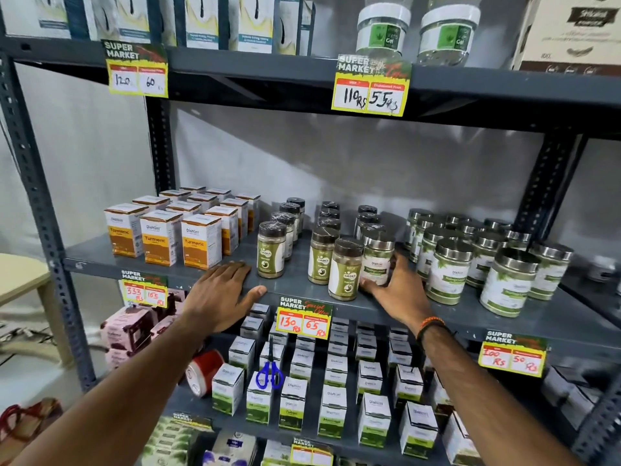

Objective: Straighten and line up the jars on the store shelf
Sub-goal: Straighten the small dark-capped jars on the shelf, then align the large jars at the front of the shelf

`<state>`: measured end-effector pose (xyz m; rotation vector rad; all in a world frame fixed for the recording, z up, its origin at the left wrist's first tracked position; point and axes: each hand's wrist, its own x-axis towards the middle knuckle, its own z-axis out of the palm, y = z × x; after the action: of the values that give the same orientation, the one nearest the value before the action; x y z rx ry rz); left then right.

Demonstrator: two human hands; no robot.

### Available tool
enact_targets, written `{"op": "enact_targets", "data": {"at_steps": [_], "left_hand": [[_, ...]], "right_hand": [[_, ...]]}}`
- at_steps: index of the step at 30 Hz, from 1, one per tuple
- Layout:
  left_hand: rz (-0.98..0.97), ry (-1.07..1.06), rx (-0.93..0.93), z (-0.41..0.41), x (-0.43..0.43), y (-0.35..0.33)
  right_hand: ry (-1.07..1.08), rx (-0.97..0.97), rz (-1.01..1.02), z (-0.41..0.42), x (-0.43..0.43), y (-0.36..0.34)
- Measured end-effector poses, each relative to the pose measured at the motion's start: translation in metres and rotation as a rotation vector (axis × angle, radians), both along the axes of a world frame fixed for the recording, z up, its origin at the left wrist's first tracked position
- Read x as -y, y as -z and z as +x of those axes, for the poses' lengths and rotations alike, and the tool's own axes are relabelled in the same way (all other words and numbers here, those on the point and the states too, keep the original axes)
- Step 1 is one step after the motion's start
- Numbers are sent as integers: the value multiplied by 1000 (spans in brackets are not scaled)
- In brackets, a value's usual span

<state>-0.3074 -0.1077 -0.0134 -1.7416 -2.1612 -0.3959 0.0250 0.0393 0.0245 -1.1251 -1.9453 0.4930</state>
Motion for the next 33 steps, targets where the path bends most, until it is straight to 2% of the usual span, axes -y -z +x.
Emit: {"op": "enact_targets", "data": {"at_steps": [4, 8, 11, 15, 21, 25, 28, 33], "left_hand": [[8, -6, -3, 0, 0, 0], [-26, 3, 19, 2, 3, -5], [-53, 22, 109, 5, 11, -18], [62, 23, 218, 30, 28, -44], [304, 142, 109, 123, 33, -103], [347, 277, -30, 198, 11, -117], [313, 345, -70, 247, -11, -110], [110, 322, -37, 293, -45, -78]], "right_hand": [[-13, 61, -8, -1, -10, 0], [16, 21, -7, 6, -9, -2], [43, -19, -9, 17, 0, -8], [41, -78, 30, 41, 24, -25], [53, -171, 86, 101, 60, -62], [121, -209, 137, 158, 70, -83], [180, -245, 132, 205, 69, -91], [301, -222, 103, 270, 52, -76]]}}
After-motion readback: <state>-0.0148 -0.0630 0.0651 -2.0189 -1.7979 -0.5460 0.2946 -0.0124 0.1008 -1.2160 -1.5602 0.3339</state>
